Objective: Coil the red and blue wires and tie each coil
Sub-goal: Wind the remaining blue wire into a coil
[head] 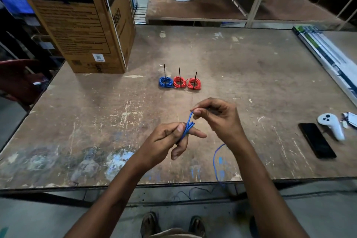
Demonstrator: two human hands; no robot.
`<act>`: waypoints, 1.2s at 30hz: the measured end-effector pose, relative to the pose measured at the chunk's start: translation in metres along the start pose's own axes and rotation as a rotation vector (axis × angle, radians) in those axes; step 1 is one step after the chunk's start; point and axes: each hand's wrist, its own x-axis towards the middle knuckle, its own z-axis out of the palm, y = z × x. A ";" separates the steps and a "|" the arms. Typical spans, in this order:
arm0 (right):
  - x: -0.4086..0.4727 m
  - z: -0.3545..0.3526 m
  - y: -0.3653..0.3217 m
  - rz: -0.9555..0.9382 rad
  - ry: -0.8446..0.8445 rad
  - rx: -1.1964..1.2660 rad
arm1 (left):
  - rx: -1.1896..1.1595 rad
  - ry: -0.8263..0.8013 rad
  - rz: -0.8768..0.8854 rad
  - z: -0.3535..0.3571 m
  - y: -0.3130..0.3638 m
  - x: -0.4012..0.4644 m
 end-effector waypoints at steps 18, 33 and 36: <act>-0.095 0.059 -0.003 0.352 -0.369 0.095 | 0.525 0.528 0.105 -0.022 -0.030 0.041; -0.007 0.008 0.029 0.081 -0.025 0.073 | -0.127 0.115 -0.004 0.004 -0.012 -0.009; -0.032 0.034 0.056 0.196 0.029 0.174 | -0.121 0.079 0.076 0.010 -0.001 -0.009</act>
